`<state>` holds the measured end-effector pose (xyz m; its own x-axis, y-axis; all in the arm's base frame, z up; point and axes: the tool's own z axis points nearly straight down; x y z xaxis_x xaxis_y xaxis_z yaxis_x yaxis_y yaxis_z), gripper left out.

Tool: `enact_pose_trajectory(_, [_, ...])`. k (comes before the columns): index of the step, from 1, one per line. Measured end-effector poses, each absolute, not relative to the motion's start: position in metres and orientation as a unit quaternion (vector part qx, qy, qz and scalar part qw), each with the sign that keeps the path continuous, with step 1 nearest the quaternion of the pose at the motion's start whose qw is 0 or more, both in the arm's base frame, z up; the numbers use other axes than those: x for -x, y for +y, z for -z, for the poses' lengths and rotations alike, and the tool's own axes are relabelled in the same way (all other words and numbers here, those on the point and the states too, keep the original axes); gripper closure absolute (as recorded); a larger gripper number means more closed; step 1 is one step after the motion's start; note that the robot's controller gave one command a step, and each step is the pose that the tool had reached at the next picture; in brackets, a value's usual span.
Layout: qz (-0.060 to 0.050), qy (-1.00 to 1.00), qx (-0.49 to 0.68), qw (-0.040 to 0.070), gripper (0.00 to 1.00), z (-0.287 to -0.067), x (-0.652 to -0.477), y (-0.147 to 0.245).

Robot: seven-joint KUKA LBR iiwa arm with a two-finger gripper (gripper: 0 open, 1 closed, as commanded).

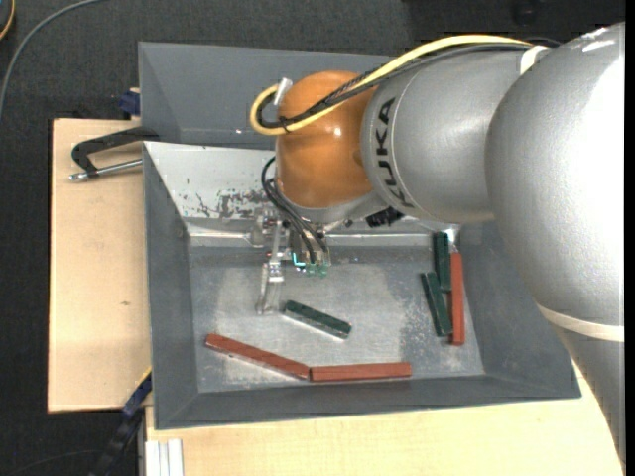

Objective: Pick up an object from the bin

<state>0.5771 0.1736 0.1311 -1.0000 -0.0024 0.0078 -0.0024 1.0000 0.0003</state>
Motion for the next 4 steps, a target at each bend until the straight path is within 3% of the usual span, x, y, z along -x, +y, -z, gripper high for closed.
enact_pose_trajectory(1, [-0.002, -1.0, 0.013, 0.005, 0.0, -0.066, -0.543, 0.095])
enact_pose_trajectory(2, [0.001, -0.993, 0.118, 0.001, 0.0, -0.101, -0.52, 0.104])
enact_pose_trajectory(3, [0.001, -0.985, 0.173, 0.001, 0.0, -0.101, -0.517, 0.093])
enact_pose_trajectory(4, [0.001, -0.974, 0.229, 0.002, 0.0, -0.07, -0.513, 0.092])
